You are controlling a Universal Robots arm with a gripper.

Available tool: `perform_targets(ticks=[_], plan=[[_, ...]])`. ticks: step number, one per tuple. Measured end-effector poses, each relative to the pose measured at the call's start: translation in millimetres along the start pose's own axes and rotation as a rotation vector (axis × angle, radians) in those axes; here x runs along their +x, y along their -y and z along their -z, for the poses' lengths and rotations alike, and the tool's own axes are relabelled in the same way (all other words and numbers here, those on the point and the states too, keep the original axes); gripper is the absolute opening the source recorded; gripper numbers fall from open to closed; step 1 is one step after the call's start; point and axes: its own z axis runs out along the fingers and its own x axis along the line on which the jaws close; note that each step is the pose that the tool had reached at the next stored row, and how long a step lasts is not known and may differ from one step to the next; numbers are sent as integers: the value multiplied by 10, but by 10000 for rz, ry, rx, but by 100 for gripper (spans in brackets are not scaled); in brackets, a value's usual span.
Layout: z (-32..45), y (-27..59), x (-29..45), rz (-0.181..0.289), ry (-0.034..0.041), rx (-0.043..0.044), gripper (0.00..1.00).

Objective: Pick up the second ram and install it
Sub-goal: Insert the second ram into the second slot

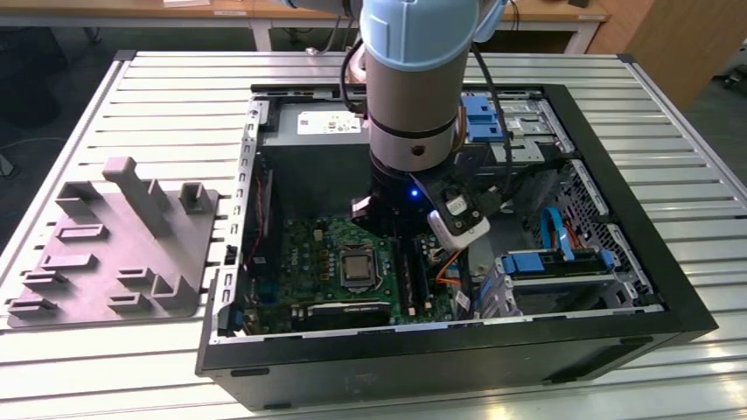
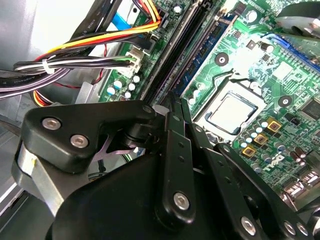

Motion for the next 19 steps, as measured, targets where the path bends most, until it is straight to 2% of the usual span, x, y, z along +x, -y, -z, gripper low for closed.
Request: perform_targets(ticks=[2, 5, 19], plan=[[-1, 0, 0, 0, 1, -2, 11], [-3, -1, 0, -5, 2, -49, 11], [-14, 3, 1, -4, 1, -48, 11]])
